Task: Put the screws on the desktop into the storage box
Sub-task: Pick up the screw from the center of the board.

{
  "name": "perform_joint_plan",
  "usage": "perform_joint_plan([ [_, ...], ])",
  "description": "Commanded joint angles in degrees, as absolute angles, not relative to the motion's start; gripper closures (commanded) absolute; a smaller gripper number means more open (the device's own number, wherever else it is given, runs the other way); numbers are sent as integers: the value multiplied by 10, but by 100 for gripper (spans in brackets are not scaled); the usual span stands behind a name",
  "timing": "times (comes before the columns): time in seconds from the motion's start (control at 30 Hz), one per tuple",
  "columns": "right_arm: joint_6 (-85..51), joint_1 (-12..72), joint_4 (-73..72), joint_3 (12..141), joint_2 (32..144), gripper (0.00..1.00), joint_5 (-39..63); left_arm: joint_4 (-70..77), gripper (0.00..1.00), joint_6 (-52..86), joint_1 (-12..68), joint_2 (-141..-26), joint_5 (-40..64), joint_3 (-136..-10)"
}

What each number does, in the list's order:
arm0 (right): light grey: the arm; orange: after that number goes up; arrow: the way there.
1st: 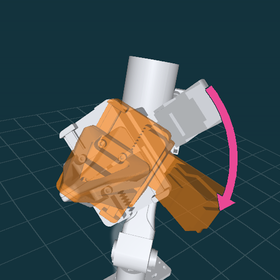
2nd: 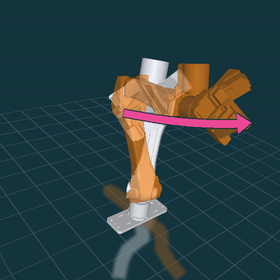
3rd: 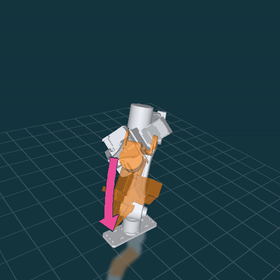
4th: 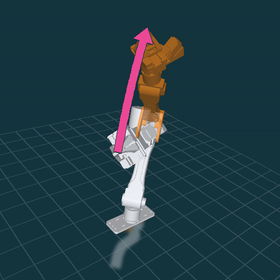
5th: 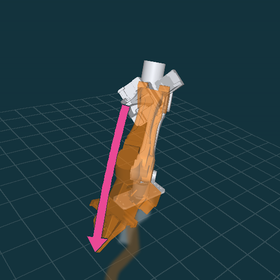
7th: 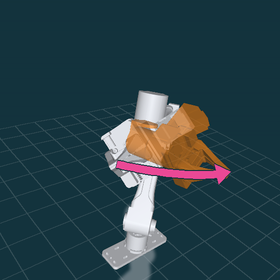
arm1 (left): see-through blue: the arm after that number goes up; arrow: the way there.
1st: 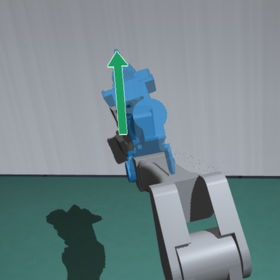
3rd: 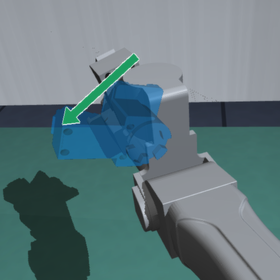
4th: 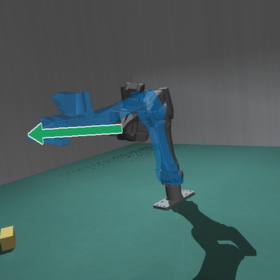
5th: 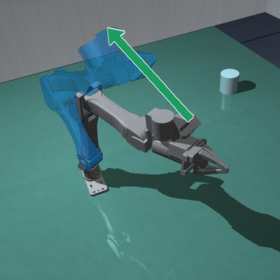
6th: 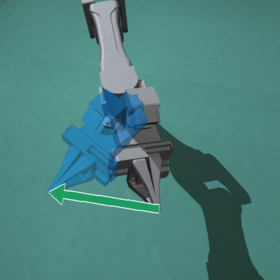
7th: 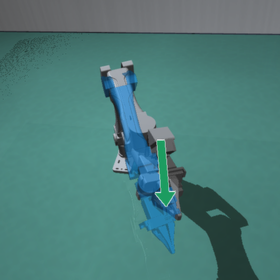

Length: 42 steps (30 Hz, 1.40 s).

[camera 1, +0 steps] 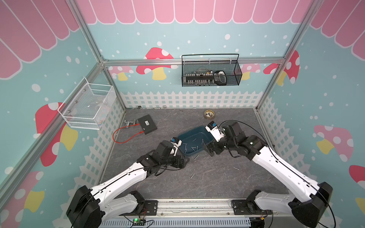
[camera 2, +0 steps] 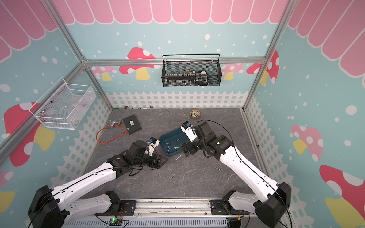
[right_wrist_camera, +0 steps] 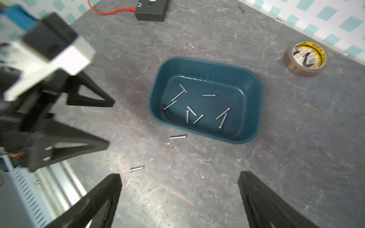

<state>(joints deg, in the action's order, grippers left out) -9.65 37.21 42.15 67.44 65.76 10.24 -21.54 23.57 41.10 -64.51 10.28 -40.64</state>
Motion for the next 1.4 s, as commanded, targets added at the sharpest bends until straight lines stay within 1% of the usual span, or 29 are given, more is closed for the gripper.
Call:
perform_joint_plan([
  [0.0,-137,371,494,650,606,1,180,-228,11,243,442,-667,61,-430],
  [0.17,-161,371,559,628,541,1,159,-238,18,251,483,-713,33,-456],
  [0.3,-179,371,587,615,506,1,156,-244,26,249,518,-755,15,-478],
  [0.4,-183,371,595,597,490,1,173,-254,35,243,542,-792,1,-497],
  [0.53,-186,371,596,582,472,1,192,-267,41,237,562,-830,-14,-510],
  [0.6,-187,371,596,579,465,1,197,-268,50,236,569,-842,-11,-513],
  [0.73,-185,371,598,574,461,1,198,-272,56,235,585,-867,-14,-521],
  [0.83,-182,371,598,573,460,2,187,-284,60,236,595,-891,-37,-529],
  [0.9,-181,371,598,569,460,1,185,-293,64,238,603,-908,-46,-537],
  [1.03,-178,372,600,563,461,1,184,-307,67,242,610,-935,-52,-549],
  [1.37,-172,371,606,566,458,1,178,-350,69,240,620,-988,-61,-584],
])
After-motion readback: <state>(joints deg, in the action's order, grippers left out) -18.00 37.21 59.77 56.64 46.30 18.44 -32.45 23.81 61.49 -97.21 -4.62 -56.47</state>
